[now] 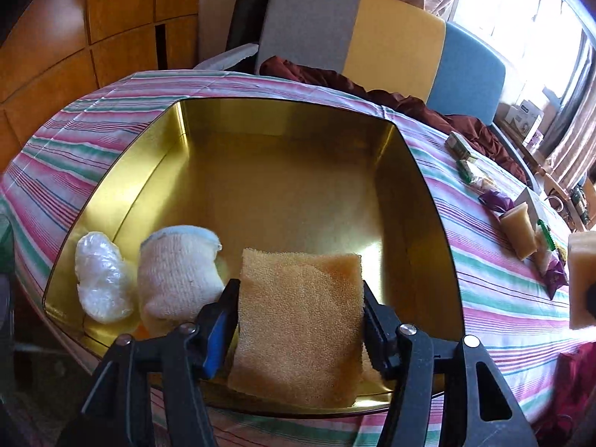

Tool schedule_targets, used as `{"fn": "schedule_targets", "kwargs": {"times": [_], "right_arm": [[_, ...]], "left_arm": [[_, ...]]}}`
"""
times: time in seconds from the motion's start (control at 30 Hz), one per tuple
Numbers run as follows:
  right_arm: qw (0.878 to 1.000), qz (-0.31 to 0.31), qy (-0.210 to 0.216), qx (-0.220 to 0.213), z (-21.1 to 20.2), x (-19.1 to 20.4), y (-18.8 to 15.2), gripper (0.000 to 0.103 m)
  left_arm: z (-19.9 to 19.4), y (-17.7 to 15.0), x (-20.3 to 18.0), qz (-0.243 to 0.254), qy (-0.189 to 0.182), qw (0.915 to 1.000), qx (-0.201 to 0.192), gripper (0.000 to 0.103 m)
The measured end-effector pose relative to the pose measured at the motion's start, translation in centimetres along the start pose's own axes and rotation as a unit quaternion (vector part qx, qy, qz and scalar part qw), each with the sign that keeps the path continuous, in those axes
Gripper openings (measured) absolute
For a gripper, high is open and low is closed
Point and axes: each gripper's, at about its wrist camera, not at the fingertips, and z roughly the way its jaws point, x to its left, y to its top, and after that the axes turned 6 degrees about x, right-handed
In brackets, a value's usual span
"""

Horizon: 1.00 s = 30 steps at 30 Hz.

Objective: Organize objects
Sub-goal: 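Open both tools to release the sponges into the tray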

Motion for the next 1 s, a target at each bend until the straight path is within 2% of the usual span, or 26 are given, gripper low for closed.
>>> {"fn": "schedule_targets", "kwargs": {"times": [0.07,0.23,0.3,0.43,0.6,0.8,1.0], "right_arm": [[1.0,-0.002,0.007,0.003,0.5,0.8,0.1,0.064],[1.0,0.003,0.02,0.012,1.9,2.2,0.0,0.064],[0.999,0.012,0.028,0.02,2.6,2.6,-0.2,0.064],[0.999,0.013,0.038,0.035,4.2,3.7,-0.3,0.064],[0.998,-0.007,0.035,0.047,6.1,5.8,0.2,0.065],[0.996,-0.052,0.005,0.069,8.8,8.1,1.1,0.065],[0.988,-0.119,-0.021,0.092,11.0,9.7,1.6,0.066]], "left_arm": [[-0.4,-0.1,0.3,-0.013,-0.001,0.9999,-0.002,0.079],[-2.7,-1.0,2.0,-0.068,-0.044,0.9961,-0.034,0.093],[-3.9,-1.8,2.9,-0.096,-0.047,0.9926,-0.058,0.098],[-5.6,-2.5,4.3,-0.133,-0.023,0.9872,-0.086,0.1],[-6.2,-2.7,5.8,-0.159,0.011,0.9833,-0.087,0.102],[-6.4,-3.6,7.7,-0.194,0.017,0.9773,-0.082,0.102],[-6.7,-3.9,8.8,-0.214,0.017,0.9733,-0.082,0.102]]}}
